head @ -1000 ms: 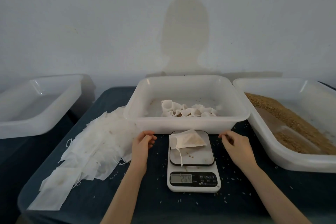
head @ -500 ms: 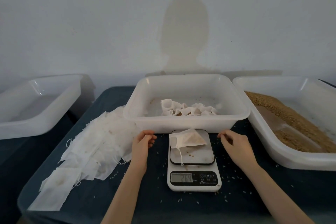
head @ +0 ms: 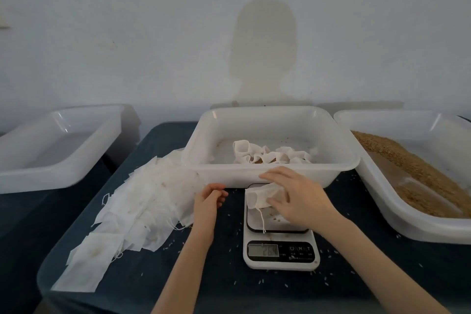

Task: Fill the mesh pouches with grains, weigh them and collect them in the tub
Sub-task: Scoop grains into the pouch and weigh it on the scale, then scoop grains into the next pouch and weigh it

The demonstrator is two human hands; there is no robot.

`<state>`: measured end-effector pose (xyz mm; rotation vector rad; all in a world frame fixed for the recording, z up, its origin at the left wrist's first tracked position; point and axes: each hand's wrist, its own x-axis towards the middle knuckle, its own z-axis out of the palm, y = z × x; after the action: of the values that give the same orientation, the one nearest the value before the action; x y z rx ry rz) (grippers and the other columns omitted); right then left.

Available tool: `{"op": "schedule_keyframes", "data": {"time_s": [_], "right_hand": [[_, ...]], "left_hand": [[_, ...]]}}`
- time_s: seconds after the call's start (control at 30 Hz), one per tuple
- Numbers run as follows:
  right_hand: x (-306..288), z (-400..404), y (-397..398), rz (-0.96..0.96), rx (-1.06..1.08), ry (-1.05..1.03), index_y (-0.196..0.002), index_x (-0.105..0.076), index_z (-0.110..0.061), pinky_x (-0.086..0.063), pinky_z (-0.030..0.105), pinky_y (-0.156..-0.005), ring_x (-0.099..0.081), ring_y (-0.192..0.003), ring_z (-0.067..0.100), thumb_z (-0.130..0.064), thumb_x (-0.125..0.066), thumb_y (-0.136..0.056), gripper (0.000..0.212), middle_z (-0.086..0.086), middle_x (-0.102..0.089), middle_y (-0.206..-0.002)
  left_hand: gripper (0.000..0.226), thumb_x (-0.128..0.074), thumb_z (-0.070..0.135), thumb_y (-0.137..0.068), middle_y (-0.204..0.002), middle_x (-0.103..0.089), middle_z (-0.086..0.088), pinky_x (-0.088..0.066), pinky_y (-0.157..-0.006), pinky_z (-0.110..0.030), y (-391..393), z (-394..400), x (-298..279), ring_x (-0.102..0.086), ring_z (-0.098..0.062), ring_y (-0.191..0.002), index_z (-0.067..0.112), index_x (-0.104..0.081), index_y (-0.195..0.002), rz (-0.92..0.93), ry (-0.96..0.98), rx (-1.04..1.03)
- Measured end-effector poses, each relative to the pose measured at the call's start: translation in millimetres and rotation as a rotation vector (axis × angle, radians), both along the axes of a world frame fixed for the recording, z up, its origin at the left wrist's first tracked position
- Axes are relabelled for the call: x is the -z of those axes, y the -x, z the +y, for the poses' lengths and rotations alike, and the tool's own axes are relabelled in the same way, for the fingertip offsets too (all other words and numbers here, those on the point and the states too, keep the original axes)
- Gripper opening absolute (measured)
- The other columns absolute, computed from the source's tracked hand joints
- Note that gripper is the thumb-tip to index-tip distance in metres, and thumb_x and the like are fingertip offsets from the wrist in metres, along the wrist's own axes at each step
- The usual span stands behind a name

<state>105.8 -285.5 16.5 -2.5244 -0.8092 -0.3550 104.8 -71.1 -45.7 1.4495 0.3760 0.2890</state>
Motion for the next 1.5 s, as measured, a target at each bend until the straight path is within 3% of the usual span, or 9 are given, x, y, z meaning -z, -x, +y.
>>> {"op": "schedule_keyframes", "data": {"time_s": [0.07,0.23,0.53,0.73,0.83,0.93,1.1,1.3,1.5], "right_hand": [[-1,15,-5,0.001,-0.019,0.141,-0.129,-0.050,-0.041,-0.047,0.023,-0.084,-0.052,-0.111,0.000,-0.040,-0.060,-0.086,0.044,-0.024,-0.051,-0.128],[-9,27,-16,0.079,0.057,0.108,-0.098,-0.070,-0.037,-0.035,0.014,-0.061,-0.061,-0.086,0.006,-0.037,-0.058,-0.091,0.014,-0.019,-0.064,-0.089],[-83,35,-60,0.186,0.095,-0.690,-0.083,-0.070,-0.024,-0.040,0.007,-0.056,-0.053,-0.056,-0.005,-0.016,-0.069,-0.085,0.009,-0.021,-0.061,-0.067],[-63,45,-86,-0.155,0.272,-0.143,-0.098,-0.072,-0.032,-0.040,0.024,-0.065,-0.062,-0.083,0.013,-0.031,-0.058,-0.093,0.015,-0.012,-0.068,-0.090],[-45,38,-96,0.127,0.228,0.259,-0.103,-0.072,-0.037,-0.043,0.027,-0.075,-0.060,-0.102,0.015,-0.032,-0.053,-0.095,0.021,-0.010,-0.068,-0.108],[-43,33,-96,0.332,0.155,0.219,-0.105,-0.072,-0.034,-0.049,0.035,-0.088,-0.060,-0.103,0.016,-0.030,-0.053,-0.095,0.022,-0.005,-0.068,-0.112],[-52,28,-84,0.204,0.184,0.122,-0.106,-0.072,-0.028,-0.048,0.034,-0.084,-0.060,-0.103,0.017,-0.035,-0.049,-0.096,0.026,-0.006,-0.068,-0.111],[-53,29,-40,0.086,0.045,-0.108,-0.093,-0.073,-0.032,-0.038,0.014,-0.066,-0.054,-0.073,-0.004,-0.024,-0.057,-0.094,0.019,-0.020,-0.067,-0.090],[-45,46,-2,0.500,-0.214,-0.473,-0.079,-0.072,-0.026,-0.041,0.011,-0.056,-0.053,-0.061,-0.002,-0.006,-0.055,-0.093,0.029,-0.017,-0.070,-0.078]], "left_hand": [[0.022,-0.045,-0.002,-0.088,-0.076,-0.063,-0.003,-0.043,-0.067,-0.022,1,0,-1,-0.054,-0.012,-0.072,0.008,-0.064,-0.089,0.005,0.008,-0.003],[0.022,-0.045,-0.002,-0.088,-0.075,-0.063,-0.001,-0.045,-0.069,-0.023,5,-1,-1,-0.055,-0.012,-0.073,0.009,-0.065,-0.089,0.002,0.005,0.005],[0.022,-0.047,0.000,-0.087,-0.071,-0.064,0.005,-0.044,-0.067,-0.019,3,-1,1,-0.056,-0.006,-0.069,0.011,-0.065,-0.088,-0.011,-0.006,0.047],[0.022,-0.048,0.001,-0.087,-0.075,-0.063,0.002,-0.044,-0.069,-0.019,7,-2,-1,-0.057,-0.007,-0.073,0.015,-0.065,-0.085,-0.002,-0.089,0.063],[0.022,-0.050,0.003,-0.088,-0.077,-0.064,0.004,-0.045,-0.069,-0.015,12,-7,-1,-0.060,-0.002,-0.072,0.020,-0.064,-0.084,-0.025,-0.232,0.106],[0.018,-0.055,0.010,-0.088,-0.084,-0.064,0.011,-0.044,-0.071,-0.012,16,-11,-1,-0.058,-0.003,-0.078,0.026,-0.062,-0.088,-0.036,-0.591,0.115],[0.018,-0.057,0.023,-0.090,-0.102,-0.059,0.011,-0.038,-0.075,-0.016,25,-1,-3,-0.047,-0.005,-0.092,0.026,-0.060,-0.107,0.036,-1.205,-0.092],[0.019,-0.048,0.015,-0.096,-0.110,-0.053,0.006,-0.044,-0.074,-0.023,33,35,-4,-0.049,-0.010,-0.098,0.021,-0.054,-0.113,0.260,-1.371,-0.030],[0.025,-0.053,0.028,-0.095,-0.114,-0.054,0.003,-0.049,-0.084,-0.030,32,51,-8,-0.052,-0.014,-0.104,0.019,-0.056,-0.118,0.268,-1.460,0.220]]}}
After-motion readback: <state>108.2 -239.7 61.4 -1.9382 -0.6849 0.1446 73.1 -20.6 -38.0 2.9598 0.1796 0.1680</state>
